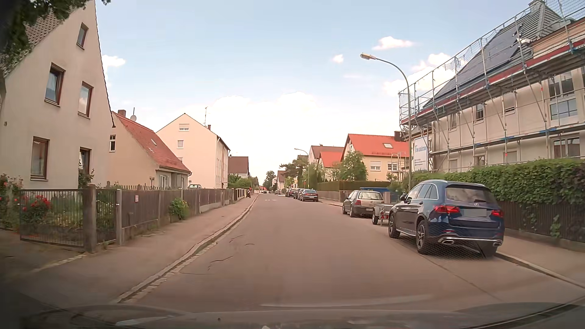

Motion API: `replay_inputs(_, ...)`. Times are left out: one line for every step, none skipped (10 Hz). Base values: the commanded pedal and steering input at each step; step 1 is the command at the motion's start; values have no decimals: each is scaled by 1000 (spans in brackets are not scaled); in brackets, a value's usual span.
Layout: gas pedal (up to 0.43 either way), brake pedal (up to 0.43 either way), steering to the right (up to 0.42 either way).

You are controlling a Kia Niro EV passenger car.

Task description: Follow the waypoints while adhering to traffic rules and regulations

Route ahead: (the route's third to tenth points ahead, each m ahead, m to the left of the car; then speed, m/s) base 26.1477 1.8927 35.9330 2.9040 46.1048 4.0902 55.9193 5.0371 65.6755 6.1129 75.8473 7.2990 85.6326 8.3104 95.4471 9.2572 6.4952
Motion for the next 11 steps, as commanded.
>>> replay_inputs(130, 18, -8)
replay_inputs(118, 24, -11)
replay_inputs(118, 18, -11)
replay_inputs(118, 18, -11)
replay_inputs(118, 18, -13)
replay_inputs(118, 18, -16)
replay_inputs(110, 18, -17)
replay_inputs(110, 18, -17)
replay_inputs(98, 18, -16)
replay_inputs(98, 18, -16)
replay_inputs(98, 18, -16)
